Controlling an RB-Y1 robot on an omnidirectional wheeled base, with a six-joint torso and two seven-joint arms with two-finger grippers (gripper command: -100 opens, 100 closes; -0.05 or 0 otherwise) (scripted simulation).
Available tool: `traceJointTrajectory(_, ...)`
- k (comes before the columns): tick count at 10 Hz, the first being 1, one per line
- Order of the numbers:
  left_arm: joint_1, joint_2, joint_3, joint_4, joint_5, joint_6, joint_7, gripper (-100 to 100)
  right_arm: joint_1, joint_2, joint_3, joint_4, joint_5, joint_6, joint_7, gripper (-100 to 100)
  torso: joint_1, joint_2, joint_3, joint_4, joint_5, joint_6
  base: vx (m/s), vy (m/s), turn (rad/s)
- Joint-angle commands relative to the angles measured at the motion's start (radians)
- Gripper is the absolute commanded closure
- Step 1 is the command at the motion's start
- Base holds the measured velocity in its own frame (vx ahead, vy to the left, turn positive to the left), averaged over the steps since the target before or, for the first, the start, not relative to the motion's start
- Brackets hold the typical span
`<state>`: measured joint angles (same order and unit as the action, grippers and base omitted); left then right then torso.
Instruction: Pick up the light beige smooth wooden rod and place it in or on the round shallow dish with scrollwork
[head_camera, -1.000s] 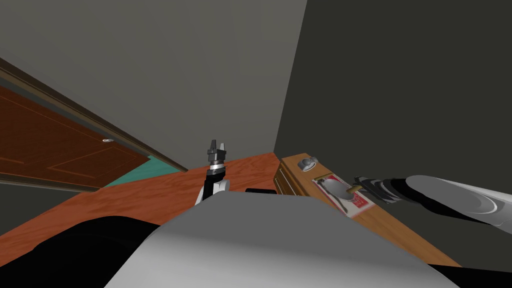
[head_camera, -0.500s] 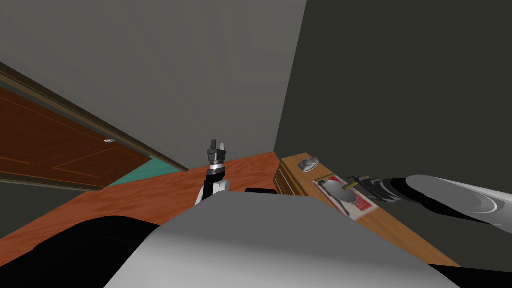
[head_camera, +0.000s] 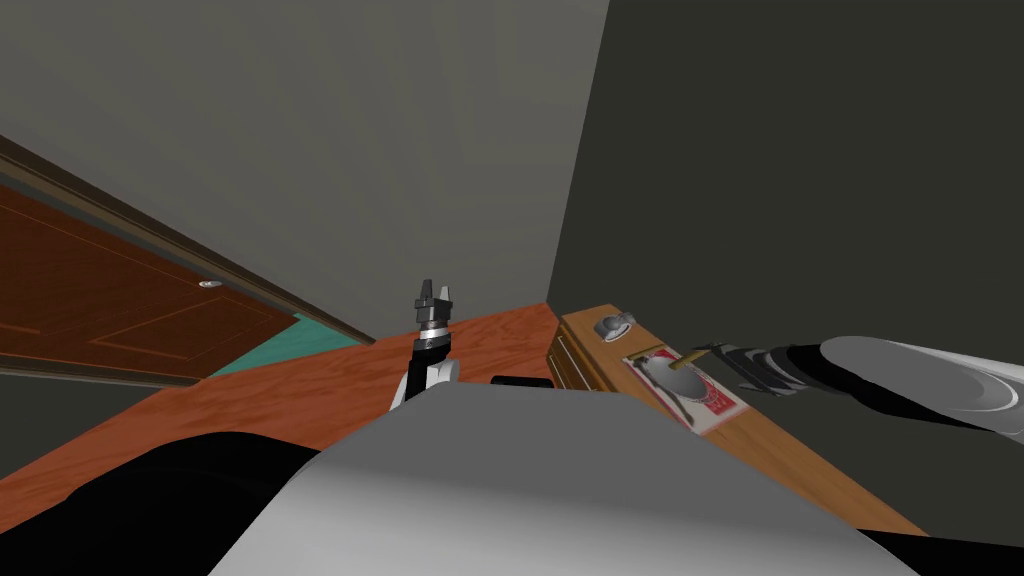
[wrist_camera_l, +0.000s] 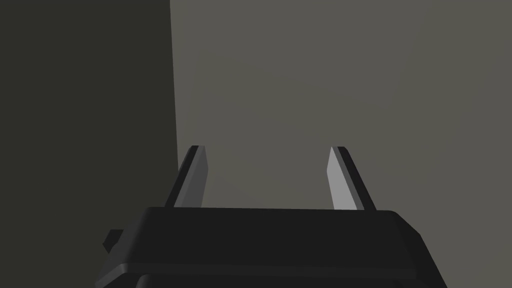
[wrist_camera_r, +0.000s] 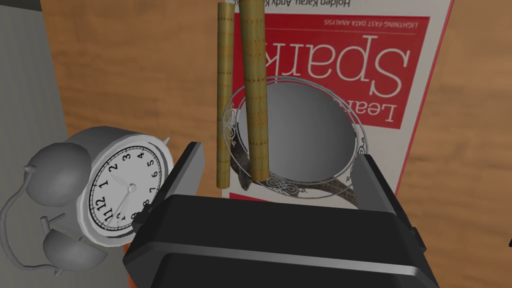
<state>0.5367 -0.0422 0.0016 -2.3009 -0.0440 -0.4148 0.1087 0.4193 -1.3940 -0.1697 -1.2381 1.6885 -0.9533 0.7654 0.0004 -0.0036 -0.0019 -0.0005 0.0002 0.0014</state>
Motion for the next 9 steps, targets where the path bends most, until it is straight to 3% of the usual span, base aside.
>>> traceJointTrajectory(1,0.000,0.000,0.000,0.000,0.000,0.000,0.000,0,-0.004,-0.032,-0.025,-0.012,-0.015,-0.038,-0.008,-100,0.000,0.000,0.000,0.000,0.000,0.000,-0.040,0.001,-0.045)
traceJointTrajectory(3,0.000,0.000,0.000,0.000,0.000,0.000,0.000,0,-0.013,-0.035,-0.022,-0.006,-0.017,-0.040,-0.004,-100,0.000,0.000,0.000,0.000,0.000,0.000,-0.024,0.005,-0.019)
traceJointTrajectory(4,0.000,0.000,0.000,0.000,0.000,0.000,0.000,0,-0.015,-0.036,-0.022,-0.005,-0.017,-0.045,-0.004,0,0.000,-0.001,0.000,0.000,0.000,0.000,0.000,0.000,0.000)
traceJointTrajectory(9,0.000,0.000,0.000,0.000,0.000,0.000,0.000,0,-0.015,-0.036,-0.022,-0.005,-0.017,-0.044,-0.004,0,-0.001,-0.002,-0.001,-0.001,0.000,0.000,0.000,0.000,0.000)
